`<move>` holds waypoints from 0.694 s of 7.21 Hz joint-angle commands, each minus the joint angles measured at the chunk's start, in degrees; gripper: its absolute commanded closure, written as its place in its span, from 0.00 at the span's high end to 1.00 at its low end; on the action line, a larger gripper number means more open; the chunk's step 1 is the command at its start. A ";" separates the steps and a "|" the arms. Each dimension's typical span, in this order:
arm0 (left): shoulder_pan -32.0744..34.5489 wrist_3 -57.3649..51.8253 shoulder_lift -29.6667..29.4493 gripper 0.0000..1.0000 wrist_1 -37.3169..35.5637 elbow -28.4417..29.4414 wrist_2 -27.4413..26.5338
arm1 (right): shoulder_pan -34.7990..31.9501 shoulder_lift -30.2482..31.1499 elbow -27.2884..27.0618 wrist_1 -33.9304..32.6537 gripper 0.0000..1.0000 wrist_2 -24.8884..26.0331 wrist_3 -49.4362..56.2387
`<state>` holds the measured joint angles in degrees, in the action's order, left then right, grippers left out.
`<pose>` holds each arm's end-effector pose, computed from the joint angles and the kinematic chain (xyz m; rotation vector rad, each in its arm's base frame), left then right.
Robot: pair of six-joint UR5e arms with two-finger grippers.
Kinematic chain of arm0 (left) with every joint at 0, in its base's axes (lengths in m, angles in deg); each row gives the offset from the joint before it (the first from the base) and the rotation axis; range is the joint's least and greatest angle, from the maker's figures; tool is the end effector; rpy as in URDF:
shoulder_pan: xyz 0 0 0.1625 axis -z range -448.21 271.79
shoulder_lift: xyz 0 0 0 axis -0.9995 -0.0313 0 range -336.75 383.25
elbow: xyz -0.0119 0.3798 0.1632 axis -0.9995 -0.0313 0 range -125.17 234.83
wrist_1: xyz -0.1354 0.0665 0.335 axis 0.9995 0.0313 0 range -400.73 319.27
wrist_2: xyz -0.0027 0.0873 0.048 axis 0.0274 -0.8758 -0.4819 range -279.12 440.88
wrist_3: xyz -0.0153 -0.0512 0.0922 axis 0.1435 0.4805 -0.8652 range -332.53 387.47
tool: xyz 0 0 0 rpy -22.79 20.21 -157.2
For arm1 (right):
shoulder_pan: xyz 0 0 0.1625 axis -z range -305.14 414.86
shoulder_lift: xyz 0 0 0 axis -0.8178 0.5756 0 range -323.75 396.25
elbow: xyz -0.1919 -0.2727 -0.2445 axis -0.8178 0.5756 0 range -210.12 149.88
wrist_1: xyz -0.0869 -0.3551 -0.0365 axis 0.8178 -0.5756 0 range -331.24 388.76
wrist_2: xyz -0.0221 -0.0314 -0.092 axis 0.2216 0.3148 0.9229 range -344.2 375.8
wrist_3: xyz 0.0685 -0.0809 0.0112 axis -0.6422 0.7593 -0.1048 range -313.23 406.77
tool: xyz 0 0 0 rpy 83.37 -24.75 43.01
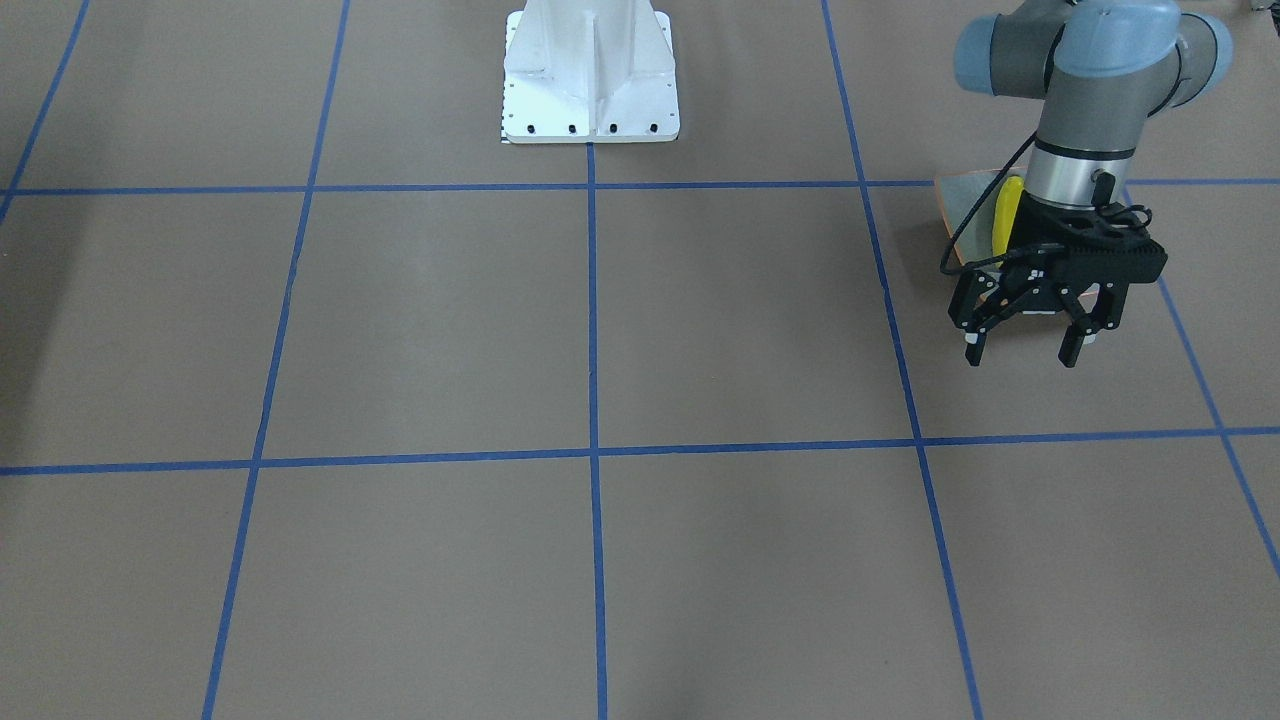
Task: Transfer all bananas from basket to plate
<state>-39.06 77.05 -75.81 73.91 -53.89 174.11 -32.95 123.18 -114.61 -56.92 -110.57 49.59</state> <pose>0.2394 -0.4713 0.3972 0.6075 0.6865 -0.1157 0.0523 -0.4689 0.6726 0.0350 -0.6348 -0.0949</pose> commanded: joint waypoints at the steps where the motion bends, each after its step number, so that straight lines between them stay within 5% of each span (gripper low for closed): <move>1: -0.01 -0.10 -1.74 0.99 0.58 2.00 -0.15 | 0.00 -1.85 2.91 0.34 1.00 0.16 0.88; 5: -0.01 0.60 -4.56 0.99 0.58 4.04 -0.24 | 0.00 -3.88 8.81 5.53 1.00 3.33 1.22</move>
<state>-39.08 77.47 -79.65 74.48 -50.30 173.88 -32.94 119.02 -106.27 -52.29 -107.76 50.77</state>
